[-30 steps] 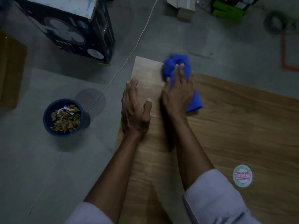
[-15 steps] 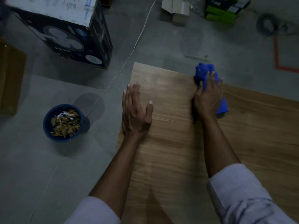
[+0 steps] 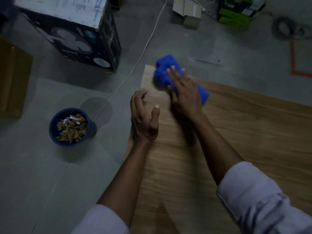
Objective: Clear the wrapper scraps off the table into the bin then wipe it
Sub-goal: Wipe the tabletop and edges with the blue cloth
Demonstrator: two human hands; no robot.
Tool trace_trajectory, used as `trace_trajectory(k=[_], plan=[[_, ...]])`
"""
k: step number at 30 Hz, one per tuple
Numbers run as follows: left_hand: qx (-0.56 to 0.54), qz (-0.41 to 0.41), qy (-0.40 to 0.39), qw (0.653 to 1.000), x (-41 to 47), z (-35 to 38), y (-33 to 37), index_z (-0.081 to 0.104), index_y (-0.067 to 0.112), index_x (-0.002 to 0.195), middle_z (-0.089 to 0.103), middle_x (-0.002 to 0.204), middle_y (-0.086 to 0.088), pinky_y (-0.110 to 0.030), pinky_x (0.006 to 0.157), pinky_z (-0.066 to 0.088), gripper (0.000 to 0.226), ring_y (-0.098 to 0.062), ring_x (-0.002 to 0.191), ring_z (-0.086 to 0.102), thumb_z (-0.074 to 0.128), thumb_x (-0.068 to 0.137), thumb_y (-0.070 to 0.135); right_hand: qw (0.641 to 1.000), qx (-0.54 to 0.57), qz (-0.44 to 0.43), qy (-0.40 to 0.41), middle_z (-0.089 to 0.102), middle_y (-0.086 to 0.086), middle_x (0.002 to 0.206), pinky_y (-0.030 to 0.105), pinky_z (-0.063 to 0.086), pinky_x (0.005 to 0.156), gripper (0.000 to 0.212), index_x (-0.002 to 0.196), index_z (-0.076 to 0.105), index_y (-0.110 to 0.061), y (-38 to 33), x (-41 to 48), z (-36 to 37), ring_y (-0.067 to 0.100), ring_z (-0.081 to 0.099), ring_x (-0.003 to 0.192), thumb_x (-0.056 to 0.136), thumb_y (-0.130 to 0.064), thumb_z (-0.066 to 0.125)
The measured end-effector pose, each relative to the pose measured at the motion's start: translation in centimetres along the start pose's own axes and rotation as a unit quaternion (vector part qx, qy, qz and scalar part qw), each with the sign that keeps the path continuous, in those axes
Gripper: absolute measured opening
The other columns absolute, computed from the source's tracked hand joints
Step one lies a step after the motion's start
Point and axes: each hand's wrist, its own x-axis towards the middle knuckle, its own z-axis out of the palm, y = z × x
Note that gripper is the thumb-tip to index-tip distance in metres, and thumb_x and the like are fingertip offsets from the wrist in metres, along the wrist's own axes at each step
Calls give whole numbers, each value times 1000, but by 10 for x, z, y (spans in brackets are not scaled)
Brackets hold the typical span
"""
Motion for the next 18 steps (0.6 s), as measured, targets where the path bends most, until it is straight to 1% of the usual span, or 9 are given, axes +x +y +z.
trace_trajectory(k=[3, 5, 6, 8, 10, 12, 15, 16, 18], plan=[[-13, 1, 9, 1000, 1, -1, -1, 50, -2, 137, 53, 138, -16, -48, 108, 43, 56, -34, 131, 50, 54, 90, 28, 993, -12, 112, 21, 34, -4, 164, 46, 34, 115, 56, 157, 39, -26, -7, 17, 3, 30, 31, 151, 103, -40, 34], [-17, 13, 20, 1000, 1, -2, -2, 49, -4, 139, 50, 144, -18, -42, 113, 40, 59, -33, 137, 46, 53, 90, 29, 993, -14, 119, 21, 34, -7, 164, 48, 30, 118, 54, 156, 40, -28, -25, 21, 10, 31, 29, 152, 103, -40, 36], [-21, 22, 29, 999, 1, -3, -2, 49, -5, 139, 48, 146, -20, -40, 115, 38, 60, -33, 139, 44, 53, 90, 30, 996, -10, 88, 19, 35, -6, 163, 48, 29, 118, 54, 156, 41, -28, -33, 19, 14, 32, 28, 152, 103, -39, 38], [-31, 36, 55, 997, -1, -6, -1, 50, -6, 138, 45, 150, -21, -42, 117, 35, 61, -33, 143, 40, 52, 91, 32, 1000, 8, -28, -2, 40, -2, 161, 46, 27, 116, 52, 152, 46, -26, -46, 8, 19, 35, 30, 151, 101, -36, 43], [-19, 47, 82, 995, 1, -9, -2, 54, -7, 136, 46, 151, -22, -48, 121, 30, 60, -35, 146, 38, 51, 89, 31, 986, 44, -157, -31, 47, 4, 156, 42, 26, 112, 53, 146, 54, -20, -60, -18, 22, 38, 36, 147, 96, -34, 46], [22, 67, 94, 993, -11, -15, -3, 58, -5, 133, 51, 149, -20, -55, 122, 26, 55, -35, 146, 40, 50, 89, 27, 966, 67, -233, -92, 51, 5, 153, 40, 24, 115, 53, 141, 59, -17, -71, -53, 19, 35, 36, 148, 92, -33, 47], [44, 84, 30, 995, -53, -28, -4, 61, -2, 132, 53, 149, -17, -57, 122, 26, 49, -31, 148, 39, 48, 94, 24, 945, 77, -286, -138, 54, 6, 150, 49, 30, 119, 51, 136, 64, -15, -55, -60, 11, 33, 38, 147, 89, -28, 51], [52, 85, 8, 995, -68, -33, -6, 61, -1, 134, 51, 151, -15, -55, 122, 26, 48, -29, 150, 36, 48, 95, 25, 947, 74, -278, -143, 50, 4, 154, 51, 31, 119, 53, 140, 60, -17, -48, -50, 11, 31, 36, 149, 88, -25, 53], [68, 81, -10, 994, -94, -39, -11, 59, 1, 137, 49, 154, -13, -53, 122, 27, 50, -28, 152, 32, 48, 95, 26, 968, 68, -211, -122, 40, -1, 160, 48, 30, 121, 61, 152, 48, -24, -43, -17, 7, 26, 30, 152, 91, -23, 56]])
